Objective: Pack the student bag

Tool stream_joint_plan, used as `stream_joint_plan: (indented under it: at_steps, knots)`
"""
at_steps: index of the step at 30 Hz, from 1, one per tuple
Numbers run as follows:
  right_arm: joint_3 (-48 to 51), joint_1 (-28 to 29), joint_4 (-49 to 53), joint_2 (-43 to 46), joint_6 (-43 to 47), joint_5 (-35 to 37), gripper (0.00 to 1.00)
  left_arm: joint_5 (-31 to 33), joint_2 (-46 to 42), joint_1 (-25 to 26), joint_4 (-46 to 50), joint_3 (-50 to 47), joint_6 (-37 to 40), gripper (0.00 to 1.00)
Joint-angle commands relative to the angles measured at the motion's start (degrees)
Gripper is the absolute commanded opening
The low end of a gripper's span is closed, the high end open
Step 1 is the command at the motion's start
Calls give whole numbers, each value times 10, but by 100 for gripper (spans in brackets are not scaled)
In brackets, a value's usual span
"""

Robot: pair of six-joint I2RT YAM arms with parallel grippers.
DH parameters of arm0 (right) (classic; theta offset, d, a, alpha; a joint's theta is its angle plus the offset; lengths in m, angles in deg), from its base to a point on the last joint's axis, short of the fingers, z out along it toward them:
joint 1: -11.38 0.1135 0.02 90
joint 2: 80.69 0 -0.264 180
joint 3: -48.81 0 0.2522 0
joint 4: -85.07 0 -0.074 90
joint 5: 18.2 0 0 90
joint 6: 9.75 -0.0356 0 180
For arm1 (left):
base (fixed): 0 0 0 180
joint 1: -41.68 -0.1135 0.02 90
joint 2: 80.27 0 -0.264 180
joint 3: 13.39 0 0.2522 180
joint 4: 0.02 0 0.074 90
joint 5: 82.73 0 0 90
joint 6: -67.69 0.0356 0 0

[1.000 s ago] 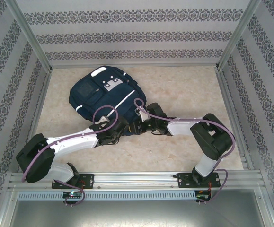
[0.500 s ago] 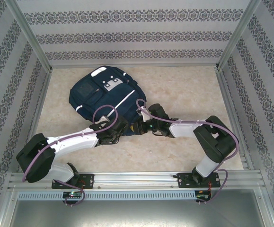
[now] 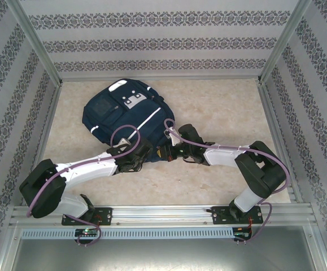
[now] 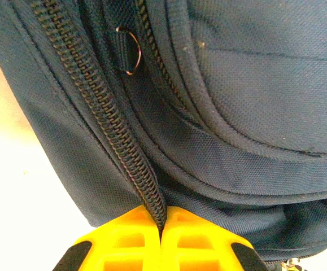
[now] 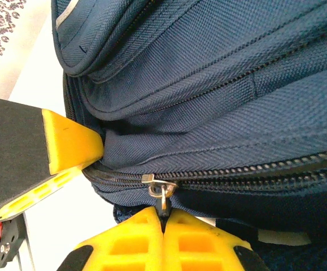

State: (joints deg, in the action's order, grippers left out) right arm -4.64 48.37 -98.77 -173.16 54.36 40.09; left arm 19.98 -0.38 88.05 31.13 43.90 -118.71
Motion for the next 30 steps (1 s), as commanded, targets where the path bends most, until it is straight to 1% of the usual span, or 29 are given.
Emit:
stream_joint_plan:
  at_steps: [1,4,5,6,12,16,24,27,28,30]
  knots:
    - [4,1,-18,5,-10,14,0,4,10,-9,-5,16,17,0]
    - [-3,5,-16,2,-14,22,0,3,10,-9,-6,16,16,0]
    - [-6,6,-14,-1,-14,25,7,2,10,-9,-6,15,17,0]
    - [-8,7,-15,-4,-16,29,9,1,10,-9,-7,15,15,0]
    - [-7,22,-51,-8,-43,87,8,-6,11,-9,-13,14,10,0]
    - [-10,37,-69,-12,-54,111,9,-10,13,-9,-17,10,6,0]
    - [-11,45,-93,-24,-69,120,21,-14,15,-9,-22,8,5,0]
    - [-14,49,-96,-28,-73,129,19,-15,15,-9,-27,6,3,0]
    - [-16,50,-96,-30,-75,132,16,-16,15,-9,-28,5,4,0]
    - [-18,52,-95,-32,-77,139,4,-16,16,-9,-27,5,2,0]
